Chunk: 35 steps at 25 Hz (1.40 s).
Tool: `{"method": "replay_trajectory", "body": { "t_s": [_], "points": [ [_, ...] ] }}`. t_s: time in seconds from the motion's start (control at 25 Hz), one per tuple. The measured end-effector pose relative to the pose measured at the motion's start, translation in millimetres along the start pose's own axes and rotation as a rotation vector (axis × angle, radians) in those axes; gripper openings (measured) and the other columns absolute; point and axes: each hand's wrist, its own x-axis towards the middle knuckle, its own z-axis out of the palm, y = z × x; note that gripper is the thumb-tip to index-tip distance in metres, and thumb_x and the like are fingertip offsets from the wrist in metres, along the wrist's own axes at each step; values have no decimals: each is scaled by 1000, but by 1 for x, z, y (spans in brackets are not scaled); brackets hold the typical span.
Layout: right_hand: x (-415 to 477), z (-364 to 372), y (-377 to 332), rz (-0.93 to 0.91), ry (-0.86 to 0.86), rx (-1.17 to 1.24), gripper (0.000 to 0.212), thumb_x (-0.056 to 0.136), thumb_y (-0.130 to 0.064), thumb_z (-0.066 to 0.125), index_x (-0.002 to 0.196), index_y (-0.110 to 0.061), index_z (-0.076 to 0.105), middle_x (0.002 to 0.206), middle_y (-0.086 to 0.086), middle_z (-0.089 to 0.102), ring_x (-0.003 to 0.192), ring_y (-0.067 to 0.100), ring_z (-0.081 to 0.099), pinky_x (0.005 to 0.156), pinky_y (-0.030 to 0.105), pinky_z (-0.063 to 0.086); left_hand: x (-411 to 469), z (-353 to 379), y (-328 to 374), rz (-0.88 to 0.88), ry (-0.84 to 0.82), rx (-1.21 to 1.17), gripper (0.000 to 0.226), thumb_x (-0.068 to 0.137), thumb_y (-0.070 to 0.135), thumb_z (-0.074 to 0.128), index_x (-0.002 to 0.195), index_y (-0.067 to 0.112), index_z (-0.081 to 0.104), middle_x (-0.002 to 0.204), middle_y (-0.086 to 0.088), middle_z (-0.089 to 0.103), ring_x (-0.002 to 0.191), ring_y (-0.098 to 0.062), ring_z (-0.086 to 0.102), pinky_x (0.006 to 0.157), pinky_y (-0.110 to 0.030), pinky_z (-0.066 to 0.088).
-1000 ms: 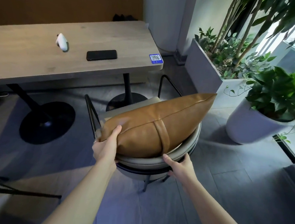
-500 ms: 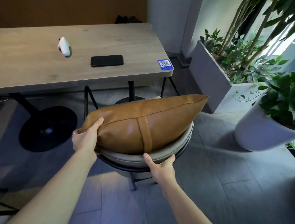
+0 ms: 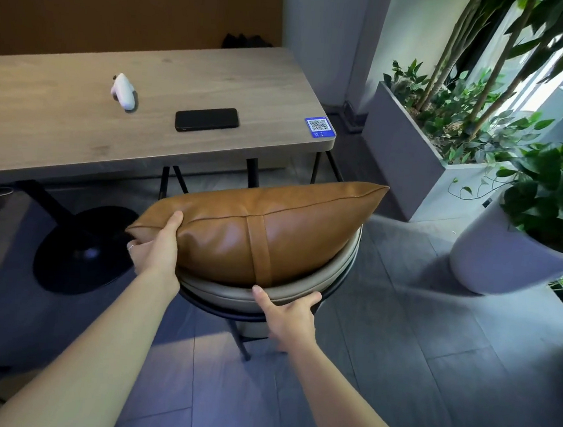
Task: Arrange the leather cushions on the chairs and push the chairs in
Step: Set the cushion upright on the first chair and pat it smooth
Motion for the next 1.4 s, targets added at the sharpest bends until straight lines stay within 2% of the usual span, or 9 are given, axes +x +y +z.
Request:
{"method": "replay_trajectory", "body": {
  "t_s": [0.2, 0.32, 0.48, 0.6, 0.68, 0.84, 1.0, 1.16, 1.4],
  "points": [
    [2, -5, 1, 19, -52, -55, 150, 37, -96, 64, 152, -30, -6, 140, 8, 59, 113, 37, 69, 99, 56, 55, -36, -7, -24, -48, -114, -9, 107, 66, 63, 83, 152, 29, 29, 155, -1, 43, 138, -34, 45, 109, -66, 38],
    [4, -22, 5, 24, -51, -20, 141, 44, -93, 62, 156, -31, 2, 144, 8, 58, 114, 39, 68, 99, 57, 55, -45, -9, -31, -6, -54, 67, 100, 77, 50, 82, 155, 29, 23, 157, -4, 41, 138, -34, 46, 113, -57, 37],
    [4, -78, -2, 60, 12, 156, 102, 73, -72, 74, 151, -27, 26, 124, 9, 63, 93, 34, 73, 87, 56, 62, -72, -2, -16, 480, 184, 441, 97, 81, 24, 81, 157, 30, 20, 164, -10, 26, 138, -37, 46, 114, -58, 34],
    [26, -114, -10, 70, -73, 237, 99, 89, -51, 76, 162, -31, 11, 150, 12, 52, 83, 33, 73, 84, 52, 64, -99, 22, -10, 934, 86, 795, 90, 81, 20, 80, 154, 27, 28, 164, -10, 28, 149, -31, 30, 119, -59, 26],
    [47, -120, -19, 65, -126, 262, 104, 86, -48, 80, 162, -33, 10, 152, 16, 51, 84, 38, 76, 85, 52, 65, -113, 52, -13, 1050, -71, 1013, 95, 80, 29, 80, 156, 31, 23, 168, -10, 21, 155, -29, 15, 123, -60, 15],
    [74, -129, -30, 75, -212, 223, 102, 74, -40, 91, 152, -27, 27, 137, 24, 62, 85, 44, 78, 77, 49, 67, -126, 109, -38, 1110, -301, 1431, 119, 75, 48, 79, 157, 44, -7, 171, -9, -10, 156, -35, -13, 119, -67, 0],
    [86, -143, -34, 111, -232, 248, 87, 69, -26, 92, 137, -16, 40, 119, 25, 66, 84, 46, 77, 73, 50, 67, -126, 112, -96, 1172, -311, 1760, 137, 76, 43, 80, 146, 40, -38, 166, -18, -26, 152, -44, -19, 116, -72, 1],
    [84, -120, -40, 45, -73, 143, 116, 62, -41, 81, 158, -41, 16, 131, 14, 63, 101, 43, 70, 66, 54, 67, -117, 116, -106, 1220, -233, 1824, 135, 84, 34, 73, 136, 35, -51, 165, -21, -27, 152, -46, -17, 115, -75, 4],
    [79, -114, -27, -51, -27, 140, 116, 63, -41, 77, 156, -61, 10, 133, 7, 63, 115, 43, 63, 68, 61, 66, -125, 107, -105, 1213, -222, 1831, 130, 86, 41, 69, 136, 35, -51, 165, -21, -26, 153, -45, -16, 116, -73, 4]
  ]
}}
